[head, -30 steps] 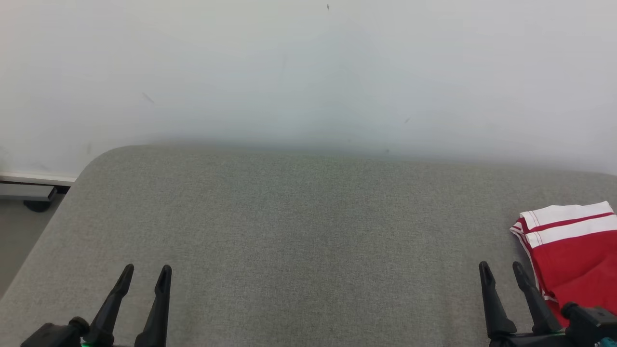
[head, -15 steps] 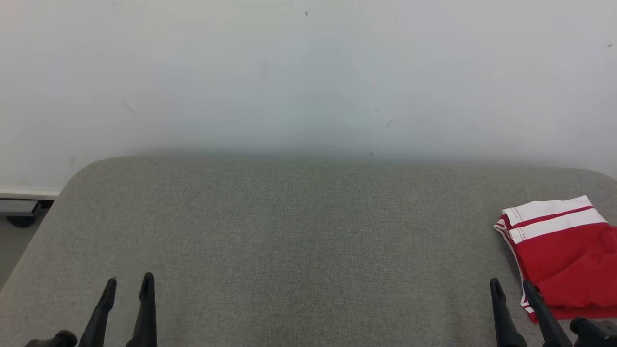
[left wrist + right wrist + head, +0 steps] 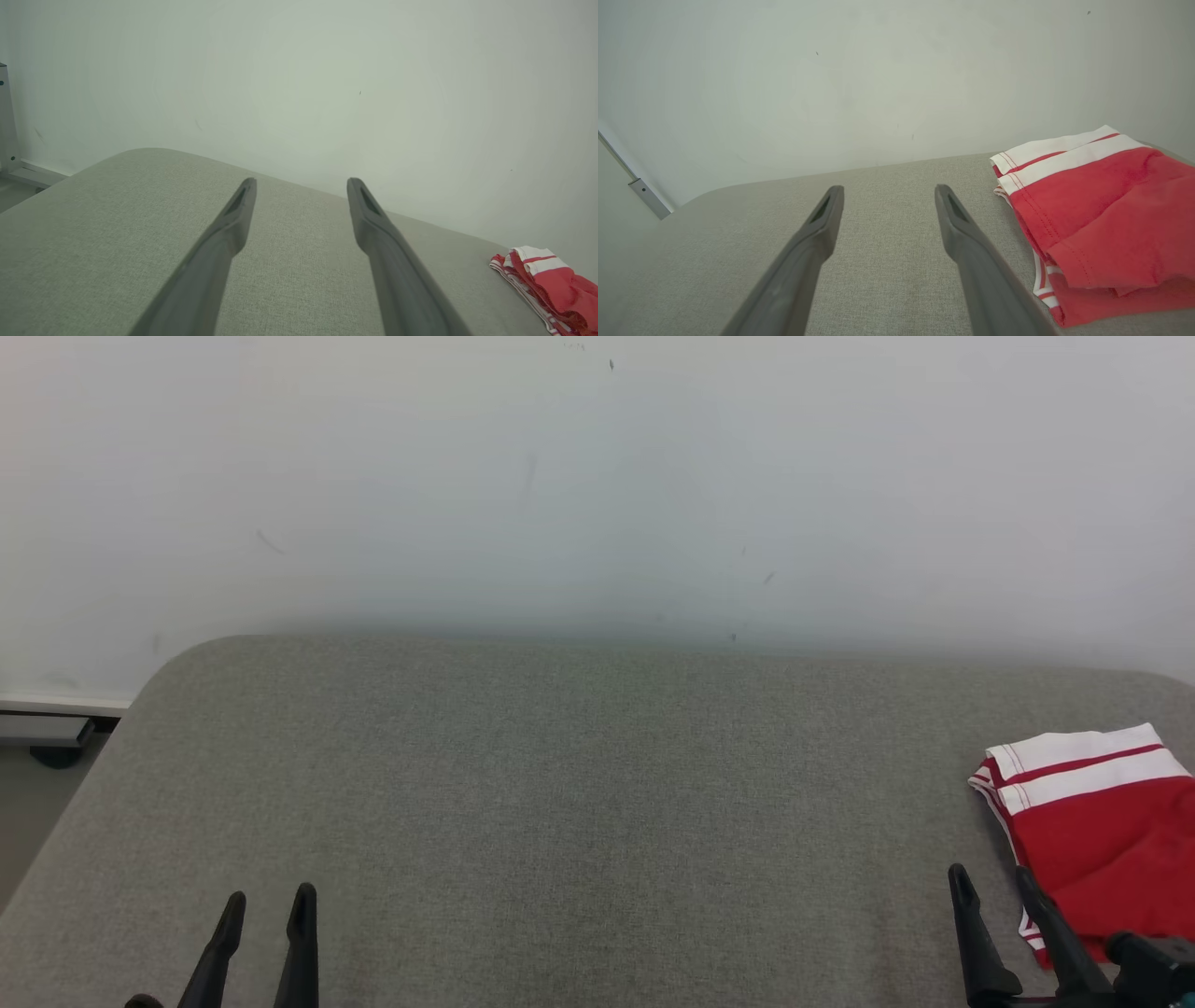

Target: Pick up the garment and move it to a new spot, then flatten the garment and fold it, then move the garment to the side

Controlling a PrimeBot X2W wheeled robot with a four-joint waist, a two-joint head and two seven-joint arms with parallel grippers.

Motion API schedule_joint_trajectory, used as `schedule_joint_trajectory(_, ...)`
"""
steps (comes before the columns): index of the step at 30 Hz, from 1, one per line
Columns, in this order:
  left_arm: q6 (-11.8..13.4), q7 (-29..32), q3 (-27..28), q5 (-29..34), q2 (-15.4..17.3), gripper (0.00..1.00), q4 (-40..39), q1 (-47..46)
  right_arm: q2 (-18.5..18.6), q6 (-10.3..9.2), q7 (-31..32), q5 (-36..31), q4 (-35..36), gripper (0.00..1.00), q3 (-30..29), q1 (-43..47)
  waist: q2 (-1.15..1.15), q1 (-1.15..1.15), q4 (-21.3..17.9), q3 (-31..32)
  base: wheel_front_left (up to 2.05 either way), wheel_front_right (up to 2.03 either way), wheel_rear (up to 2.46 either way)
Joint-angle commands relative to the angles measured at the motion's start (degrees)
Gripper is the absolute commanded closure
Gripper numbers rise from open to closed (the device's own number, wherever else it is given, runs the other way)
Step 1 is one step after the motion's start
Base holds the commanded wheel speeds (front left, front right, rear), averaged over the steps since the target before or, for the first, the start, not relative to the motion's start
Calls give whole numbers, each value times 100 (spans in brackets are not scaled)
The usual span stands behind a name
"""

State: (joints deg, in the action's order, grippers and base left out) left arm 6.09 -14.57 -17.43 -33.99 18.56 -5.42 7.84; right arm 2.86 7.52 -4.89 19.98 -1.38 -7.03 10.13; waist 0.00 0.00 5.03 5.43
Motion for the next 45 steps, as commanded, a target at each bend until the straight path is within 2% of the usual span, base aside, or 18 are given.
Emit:
schedule_joint_trajectory(1,33,30,-23,78,70,0,34,-13,11,-8,37,-45,9,0,-58,31,0,0,4,-7,0,0,0)
schedule_joint_trajectory(5,138,299,-204,390,248,0,85,-124,11,-8,121,-79,-25,0,-172,49,0,0,20,-38,0,0,0)
schedule_joint_trajectory(10,271,555,-267,530,322,0,69,-212,10,-8,169,-106,-48,0,-184,9,0,0,37,-48,0,0,0)
schedule_joint_trajectory(14,393,695,-217,507,331,0,-45,-256,10,-8,192,-21,-70,0,-138,-27,0,0,50,-46,0,0,0)
schedule_joint_trajectory(20,435,754,-191,421,333,0,-158,-239,11,-8,138,32,-124,0,-114,-54,0,0,61,-57,0,0,0)
schedule_joint_trajectory(21,405,751,-214,429,293,100,-132,-222,-2,0,160,9,-137,100,-105,-12,0,0,61,-58,0,0,0)
schedule_joint_trajectory(25,395,752,-301,412,143,100,76,-95,-53,0,198,22,-381,100,-93,96,0,0,60,-60,0,0,0)
schedule_joint_trajectory(45,-60,900,34,-1266,-292,100,816,-711,-33,-1,648,1827,-641,100,-440,-398,0,0,-35,-141,0,0,0)
